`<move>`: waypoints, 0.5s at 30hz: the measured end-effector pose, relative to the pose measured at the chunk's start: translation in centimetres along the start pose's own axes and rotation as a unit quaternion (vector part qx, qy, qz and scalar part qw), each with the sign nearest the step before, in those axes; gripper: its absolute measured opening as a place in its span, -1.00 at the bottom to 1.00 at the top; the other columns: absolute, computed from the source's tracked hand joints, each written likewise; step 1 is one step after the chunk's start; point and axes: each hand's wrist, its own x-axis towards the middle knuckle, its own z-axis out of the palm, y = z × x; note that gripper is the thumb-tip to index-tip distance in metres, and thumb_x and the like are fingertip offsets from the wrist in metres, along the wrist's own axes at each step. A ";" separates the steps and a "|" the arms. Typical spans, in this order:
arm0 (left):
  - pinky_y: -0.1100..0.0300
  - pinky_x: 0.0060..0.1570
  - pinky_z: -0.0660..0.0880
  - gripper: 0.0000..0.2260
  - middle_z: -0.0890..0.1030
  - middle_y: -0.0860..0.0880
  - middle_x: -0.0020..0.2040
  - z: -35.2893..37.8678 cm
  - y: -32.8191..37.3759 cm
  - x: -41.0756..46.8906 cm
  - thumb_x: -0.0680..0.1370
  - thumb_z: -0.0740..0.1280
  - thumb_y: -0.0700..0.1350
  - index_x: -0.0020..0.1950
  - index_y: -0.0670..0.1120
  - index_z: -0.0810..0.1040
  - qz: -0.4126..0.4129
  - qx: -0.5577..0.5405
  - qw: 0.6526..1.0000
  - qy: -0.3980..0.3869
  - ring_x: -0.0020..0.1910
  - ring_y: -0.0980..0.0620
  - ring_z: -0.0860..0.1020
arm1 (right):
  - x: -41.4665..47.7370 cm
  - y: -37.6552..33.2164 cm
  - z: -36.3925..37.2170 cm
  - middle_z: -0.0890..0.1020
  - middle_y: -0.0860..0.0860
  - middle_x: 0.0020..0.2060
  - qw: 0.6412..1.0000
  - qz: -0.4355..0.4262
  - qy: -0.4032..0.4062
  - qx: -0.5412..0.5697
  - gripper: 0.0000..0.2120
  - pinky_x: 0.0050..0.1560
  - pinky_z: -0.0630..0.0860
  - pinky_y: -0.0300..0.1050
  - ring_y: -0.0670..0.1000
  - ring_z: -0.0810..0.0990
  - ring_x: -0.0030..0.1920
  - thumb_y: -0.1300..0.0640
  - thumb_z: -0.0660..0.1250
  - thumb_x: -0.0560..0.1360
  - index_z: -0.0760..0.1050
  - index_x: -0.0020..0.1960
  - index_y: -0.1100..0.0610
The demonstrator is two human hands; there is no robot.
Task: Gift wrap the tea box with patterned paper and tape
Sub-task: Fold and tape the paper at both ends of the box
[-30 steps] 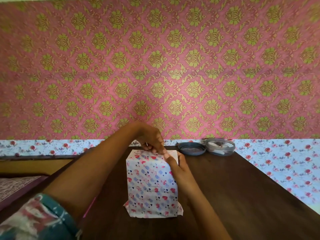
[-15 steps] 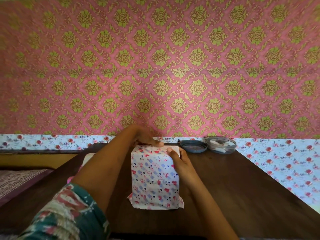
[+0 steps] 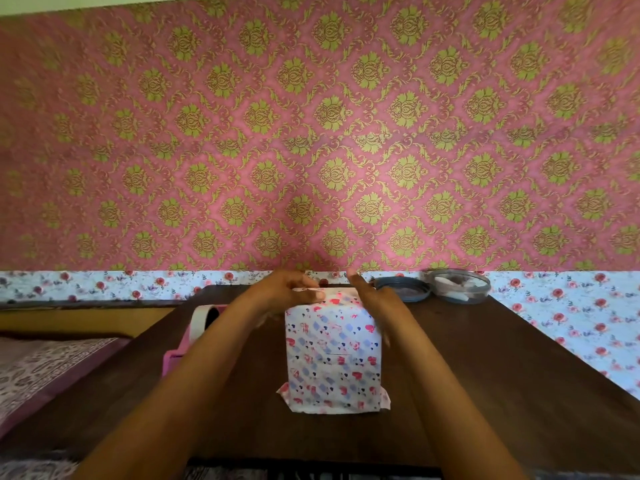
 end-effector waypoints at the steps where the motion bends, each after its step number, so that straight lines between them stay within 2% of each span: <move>1: 0.10 -0.04 0.48 -0.82 0.51 -0.03 0.15 0.1 -0.1 0.0 0.48 0.38 -0.05 0.06 -0.02 0.55 0.011 -0.002 1.000 0.000 0.11 -0.01 0.48 | 0.2 0.0 0.2 0.39 0.18 0.35 0.999 -0.009 0.025 -0.031 -0.29 0.24 0.42 0.01 0.18 0.44 0.27 -0.23 0.24 0.48 0.26 0.41 0.26; 2: 0.15 -0.08 0.45 -0.81 0.51 -0.03 0.15 0.1 -0.1 -0.1 0.48 0.38 -0.06 0.08 -0.05 0.56 0.020 -0.002 1.000 0.001 0.11 0.01 0.47 | 0.4 0.1 0.2 0.40 0.19 0.33 0.998 -0.022 0.040 -0.052 -0.34 0.18 0.47 0.01 0.18 0.44 0.26 -0.17 0.24 0.50 0.26 0.40 0.27; 4: 0.20 -0.08 0.38 -0.77 0.51 -0.04 0.16 0.1 -0.2 -0.2 0.48 0.38 -0.06 0.11 -0.09 0.56 0.037 0.004 0.999 0.005 0.12 0.02 0.46 | 0.7 0.4 0.2 0.45 0.20 0.24 0.997 -0.027 0.032 -0.064 -0.46 -0.09 0.52 -0.08 0.18 0.48 0.19 -0.11 0.24 0.52 0.32 0.34 0.23; 6: 0.21 -0.06 0.36 -0.74 0.50 -0.04 0.19 0.1 -0.3 -0.4 0.48 0.38 -0.05 0.14 -0.10 0.56 0.040 0.010 0.999 0.005 0.11 0.04 0.44 | 0.9 0.9 0.1 0.48 0.17 0.00 0.999 -0.025 0.015 -0.044 -0.64 -0.16 0.48 -0.08 0.11 0.51 -0.01 -0.13 0.23 0.46 0.40 0.08 0.13; 8: 0.20 0.00 0.34 -0.71 0.49 -0.03 0.25 0.3 -0.4 -0.9 0.49 0.37 -0.05 0.18 -0.10 0.55 0.039 0.000 0.999 0.009 0.18 0.04 0.43 | 0.5 1.2 -0.1 0.48 0.05 -0.20 0.999 -0.029 0.015 0.004 -0.80 -0.21 0.44 -0.12 0.03 0.47 -0.23 -0.03 0.21 0.50 0.41 -0.15 0.10; 9: 0.20 0.03 0.33 -0.70 0.48 -0.04 0.29 0.5 -0.4 -1.2 0.49 0.37 -0.06 0.20 -0.11 0.54 0.040 -0.011 0.999 0.015 0.25 0.01 0.42 | 0.2 1.3 -0.3 0.47 0.03 -0.27 0.999 -0.023 0.015 0.041 -0.81 -0.26 0.41 -0.14 -0.01 0.44 -0.30 0.05 0.17 0.54 0.44 -0.17 0.12; 10: 0.20 0.06 0.32 -0.68 0.44 -0.04 0.34 0.6 -0.4 -1.6 0.50 0.36 -0.05 0.23 -0.10 0.52 0.040 -0.021 0.999 0.024 0.32 -0.02 0.39 | 0.0 1.4 -0.6 0.46 0.04 -0.30 0.996 -0.007 0.009 0.087 -0.78 -0.29 0.38 -0.14 -0.01 0.43 -0.33 0.10 0.13 0.58 0.47 -0.10 0.19; 11: 0.20 0.07 0.31 -0.62 0.39 -0.05 0.39 0.7 -0.5 -2.0 0.50 0.36 -0.02 0.29 -0.09 0.47 0.036 -0.020 0.999 0.035 0.37 -0.04 0.35 | -0.6 1.4 -0.9 0.48 0.09 -0.28 0.989 0.015 -0.001 0.144 -0.74 -0.32 0.36 -0.12 0.03 0.44 -0.32 0.10 0.09 0.60 0.47 0.03 0.26; 12: 0.19 0.07 0.33 -0.51 0.33 -0.06 0.44 0.7 -0.6 -2.3 0.49 0.35 0.04 0.38 -0.07 0.38 0.024 -0.007 0.999 0.048 0.40 -0.07 0.31 | -0.9 1.3 -1.0 0.53 0.15 -0.18 0.980 0.036 -0.019 0.196 -0.70 -0.30 0.39 -0.09 0.09 0.49 -0.26 0.06 0.08 0.62 0.44 0.13 0.25; 14: 0.18 -0.03 0.45 -0.27 0.21 -0.09 0.49 0.6 -0.6 -3.3 0.45 0.28 0.25 0.50 -0.03 0.13 -0.040 0.039 0.997 0.056 0.36 -0.13 0.36 | -1.8 1.2 -1.1 0.56 0.22 0.11 0.967 0.073 -0.057 0.239 -0.57 -0.11 0.46 0.03 0.20 0.56 0.03 -0.08 0.09 0.61 0.38 0.30 0.20; 15: 0.18 -0.13 0.53 -0.20 0.22 -0.11 0.49 0.5 -0.5 -3.9 0.41 0.21 0.35 0.51 -0.02 0.08 -0.079 0.057 0.994 0.047 0.26 -0.15 0.45 | -2.3 1.3 -1.0 0.53 0.23 0.20 0.968 0.085 -0.065 0.228 -0.53 -0.01 0.46 0.07 0.21 0.53 0.15 -0.13 0.09 0.59 0.37 0.32 0.19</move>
